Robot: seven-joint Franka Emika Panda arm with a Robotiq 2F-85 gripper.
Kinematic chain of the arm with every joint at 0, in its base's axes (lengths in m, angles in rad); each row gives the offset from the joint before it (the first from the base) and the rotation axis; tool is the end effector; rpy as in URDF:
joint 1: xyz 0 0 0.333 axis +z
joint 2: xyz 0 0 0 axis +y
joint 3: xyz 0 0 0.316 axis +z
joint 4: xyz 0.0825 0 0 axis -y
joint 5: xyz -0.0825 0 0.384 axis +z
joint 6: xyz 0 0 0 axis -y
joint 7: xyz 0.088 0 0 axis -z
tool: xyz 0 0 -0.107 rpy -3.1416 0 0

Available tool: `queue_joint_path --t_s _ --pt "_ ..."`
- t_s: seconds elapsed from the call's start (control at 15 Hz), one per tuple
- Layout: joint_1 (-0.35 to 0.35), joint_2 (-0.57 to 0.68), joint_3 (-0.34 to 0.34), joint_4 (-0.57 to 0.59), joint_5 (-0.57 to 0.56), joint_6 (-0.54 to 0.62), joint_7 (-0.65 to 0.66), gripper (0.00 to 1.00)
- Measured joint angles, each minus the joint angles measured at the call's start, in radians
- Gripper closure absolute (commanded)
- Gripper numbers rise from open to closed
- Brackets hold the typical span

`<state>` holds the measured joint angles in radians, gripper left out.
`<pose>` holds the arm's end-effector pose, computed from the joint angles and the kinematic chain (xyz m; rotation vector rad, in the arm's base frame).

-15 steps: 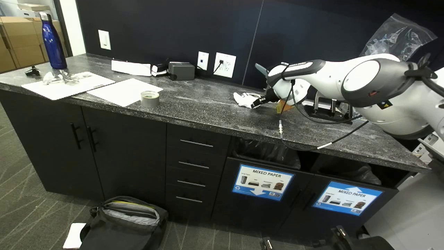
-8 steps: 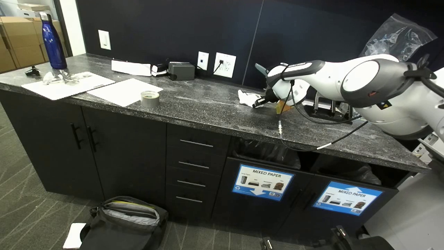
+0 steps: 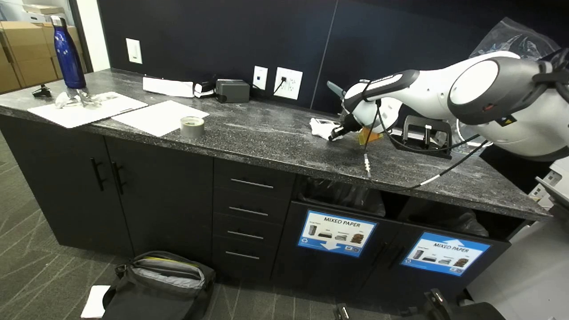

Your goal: Put all the white pieces of papers in the left bin

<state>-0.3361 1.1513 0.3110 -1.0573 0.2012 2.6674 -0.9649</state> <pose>0.7991 -0.1295 0.1860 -2.8116 -0.7648 -0.9056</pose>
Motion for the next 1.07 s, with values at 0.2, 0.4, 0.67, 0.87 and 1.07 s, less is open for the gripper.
queue_joint_path --t_s 0.2,0.4,0.67,0.87,1.07 --pt "0.014 -0.096 -0.089 -0.125 -0.016 0.000 0.087 0.89" --pt "0.008 -0.188 -0.130 -0.261 -0.026 0.000 0.126 0.90" --pt "-0.024 -0.305 -0.128 -0.443 -0.026 -0.013 0.126 0.90" --pt "-0.051 -0.403 -0.126 -0.588 -0.024 -0.055 0.123 0.90" --pt "-0.080 -0.507 -0.127 -0.741 -0.016 -0.100 0.116 0.90"
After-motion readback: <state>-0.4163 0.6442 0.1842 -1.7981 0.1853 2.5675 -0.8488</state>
